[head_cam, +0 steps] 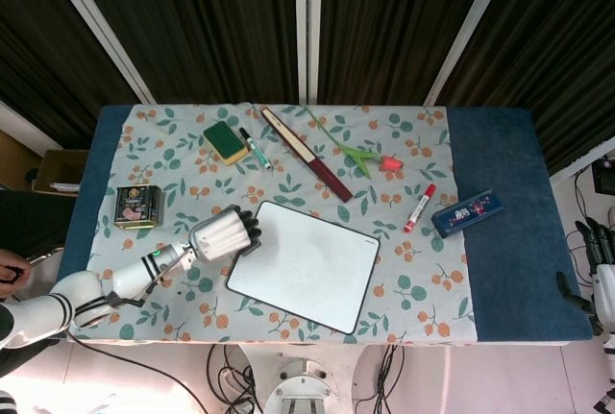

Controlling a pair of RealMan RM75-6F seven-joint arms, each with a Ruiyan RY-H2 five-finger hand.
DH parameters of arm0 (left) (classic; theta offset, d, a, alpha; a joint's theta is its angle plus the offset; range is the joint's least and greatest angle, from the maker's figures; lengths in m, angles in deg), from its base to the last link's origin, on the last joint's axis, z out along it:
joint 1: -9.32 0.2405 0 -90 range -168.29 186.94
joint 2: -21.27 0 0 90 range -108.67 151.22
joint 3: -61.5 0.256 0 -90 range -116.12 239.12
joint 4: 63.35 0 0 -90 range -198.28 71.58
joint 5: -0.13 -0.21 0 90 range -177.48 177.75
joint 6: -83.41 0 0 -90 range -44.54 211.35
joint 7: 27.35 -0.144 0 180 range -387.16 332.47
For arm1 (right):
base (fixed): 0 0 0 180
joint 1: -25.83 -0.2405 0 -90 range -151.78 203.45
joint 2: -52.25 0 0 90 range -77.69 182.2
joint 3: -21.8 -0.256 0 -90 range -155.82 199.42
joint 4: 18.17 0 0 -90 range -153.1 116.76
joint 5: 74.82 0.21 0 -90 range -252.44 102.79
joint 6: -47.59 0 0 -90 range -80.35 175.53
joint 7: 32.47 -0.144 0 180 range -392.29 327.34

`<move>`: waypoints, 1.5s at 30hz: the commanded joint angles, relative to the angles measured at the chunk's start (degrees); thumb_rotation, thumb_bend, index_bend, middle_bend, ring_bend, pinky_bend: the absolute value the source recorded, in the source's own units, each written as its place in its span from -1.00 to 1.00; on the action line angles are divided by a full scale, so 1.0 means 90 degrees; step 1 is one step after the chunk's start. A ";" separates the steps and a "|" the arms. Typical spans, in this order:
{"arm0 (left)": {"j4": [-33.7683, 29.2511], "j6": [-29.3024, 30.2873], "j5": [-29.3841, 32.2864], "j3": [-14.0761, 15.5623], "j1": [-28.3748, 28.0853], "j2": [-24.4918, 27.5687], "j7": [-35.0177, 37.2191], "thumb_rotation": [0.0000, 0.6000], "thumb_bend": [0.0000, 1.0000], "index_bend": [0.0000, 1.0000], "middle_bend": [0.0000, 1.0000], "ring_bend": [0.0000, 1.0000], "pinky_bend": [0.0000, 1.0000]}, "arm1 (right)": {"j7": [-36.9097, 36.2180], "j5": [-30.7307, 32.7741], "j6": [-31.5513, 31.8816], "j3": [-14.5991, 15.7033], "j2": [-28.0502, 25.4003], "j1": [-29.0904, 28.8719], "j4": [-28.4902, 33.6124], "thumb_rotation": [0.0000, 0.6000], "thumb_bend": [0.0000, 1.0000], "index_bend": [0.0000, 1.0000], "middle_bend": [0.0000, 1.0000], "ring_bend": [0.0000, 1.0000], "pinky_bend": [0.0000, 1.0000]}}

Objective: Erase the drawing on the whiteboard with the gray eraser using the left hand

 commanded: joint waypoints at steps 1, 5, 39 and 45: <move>0.0413 -0.0005 0.0328 -0.0058 0.0267 0.0099 0.0291 1.00 -0.17 0.61 0.41 0.10 0.30 | 0.0036 -0.0020 -0.0010 0.0011 0.0013 -0.0014 0.0022 1.00 -0.40 -1.00 -1.00 -1.00 -1.00; 0.0700 0.0063 0.0381 -0.0032 0.0414 0.0048 0.0480 1.00 -0.17 0.61 0.41 0.10 0.30 | 0.0097 -0.0034 -0.0014 0.0020 0.0021 -0.0024 0.0057 1.00 -0.40 -1.00 -1.00 -1.00 -1.00; -0.0421 0.1073 0.1106 -0.0487 0.1486 0.0953 -0.0091 1.00 -0.76 -0.94 -0.75 -0.76 -0.56 | -0.0023 0.0046 0.0126 -0.0040 -0.0041 0.0061 -0.0010 1.00 -0.40 -1.00 -1.00 -1.00 -1.00; -0.1392 0.2033 0.2010 -0.0633 0.2664 0.1337 0.1153 0.23 -0.79 -0.91 -0.83 -0.84 -0.57 | -0.0042 -0.0045 0.0158 0.0013 0.0002 0.0072 -0.0069 1.00 -0.36 -1.00 -1.00 -1.00 -1.00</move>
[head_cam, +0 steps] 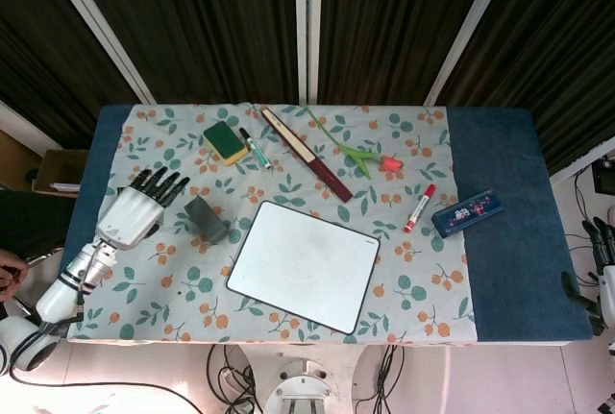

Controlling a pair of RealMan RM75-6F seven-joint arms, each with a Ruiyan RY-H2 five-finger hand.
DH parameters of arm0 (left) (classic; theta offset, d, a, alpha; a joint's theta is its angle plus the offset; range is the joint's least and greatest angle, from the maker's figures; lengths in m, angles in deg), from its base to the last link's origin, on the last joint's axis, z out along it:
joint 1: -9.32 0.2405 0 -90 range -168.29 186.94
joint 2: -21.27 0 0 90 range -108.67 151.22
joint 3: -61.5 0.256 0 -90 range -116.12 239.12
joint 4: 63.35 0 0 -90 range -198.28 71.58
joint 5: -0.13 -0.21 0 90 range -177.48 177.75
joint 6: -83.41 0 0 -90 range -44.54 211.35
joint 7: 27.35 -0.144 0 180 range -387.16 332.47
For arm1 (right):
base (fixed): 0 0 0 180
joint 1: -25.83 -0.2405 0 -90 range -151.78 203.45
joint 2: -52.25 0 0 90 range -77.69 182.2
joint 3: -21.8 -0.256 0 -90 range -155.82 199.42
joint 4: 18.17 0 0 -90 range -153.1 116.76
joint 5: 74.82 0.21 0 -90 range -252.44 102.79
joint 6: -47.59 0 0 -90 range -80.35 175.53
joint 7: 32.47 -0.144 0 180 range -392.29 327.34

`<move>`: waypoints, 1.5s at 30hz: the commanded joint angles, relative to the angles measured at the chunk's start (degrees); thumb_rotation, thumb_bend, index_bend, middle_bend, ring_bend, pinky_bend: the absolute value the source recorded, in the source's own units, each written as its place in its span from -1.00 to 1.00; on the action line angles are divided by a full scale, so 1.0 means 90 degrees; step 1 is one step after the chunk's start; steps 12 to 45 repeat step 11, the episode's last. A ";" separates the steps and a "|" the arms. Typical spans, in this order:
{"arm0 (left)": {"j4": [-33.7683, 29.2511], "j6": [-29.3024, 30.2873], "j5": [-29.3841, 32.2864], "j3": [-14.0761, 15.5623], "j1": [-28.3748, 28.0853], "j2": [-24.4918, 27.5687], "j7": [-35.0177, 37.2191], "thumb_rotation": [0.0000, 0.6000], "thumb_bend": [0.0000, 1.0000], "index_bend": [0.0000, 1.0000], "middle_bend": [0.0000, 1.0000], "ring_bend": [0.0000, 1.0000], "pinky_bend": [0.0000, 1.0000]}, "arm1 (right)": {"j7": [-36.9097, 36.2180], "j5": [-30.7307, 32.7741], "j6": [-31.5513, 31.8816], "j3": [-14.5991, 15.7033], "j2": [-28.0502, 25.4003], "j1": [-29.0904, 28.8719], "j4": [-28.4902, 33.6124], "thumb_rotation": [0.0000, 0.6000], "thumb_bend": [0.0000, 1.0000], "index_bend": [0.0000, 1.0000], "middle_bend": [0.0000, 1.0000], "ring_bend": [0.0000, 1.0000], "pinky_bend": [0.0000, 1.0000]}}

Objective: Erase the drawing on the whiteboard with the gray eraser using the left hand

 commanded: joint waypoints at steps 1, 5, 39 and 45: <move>-0.0664 0.0729 0.0553 -0.0073 0.0860 0.0347 0.0891 0.00 -0.79 -0.90 -0.84 -0.84 -0.58 | 0.0059 -0.0043 0.0024 0.0026 0.0025 0.0005 -0.0025 1.00 -0.34 -1.00 -1.00 -1.00 -1.00; -0.0792 0.1226 0.0473 0.0129 0.1412 0.0431 0.0805 -0.36 -0.79 -0.90 -0.86 -0.86 -0.59 | 0.0320 -0.0014 0.0113 -0.0025 0.0065 0.0010 -0.0040 1.00 -0.37 -1.00 -1.00 -1.00 -1.00; -0.1038 0.1562 0.0431 0.0390 0.2051 0.0570 0.0624 -0.37 -0.79 -0.90 -0.86 -0.86 -0.59 | 0.0524 0.0089 0.0061 -0.0099 -0.0006 -0.0025 0.0150 1.00 -0.37 -1.00 -1.00 -1.00 -1.00; -0.1038 0.1562 0.0431 0.0390 0.2051 0.0570 0.0624 -0.37 -0.79 -0.90 -0.86 -0.86 -0.59 | 0.0524 0.0089 0.0061 -0.0099 -0.0006 -0.0025 0.0150 1.00 -0.37 -1.00 -1.00 -1.00 -1.00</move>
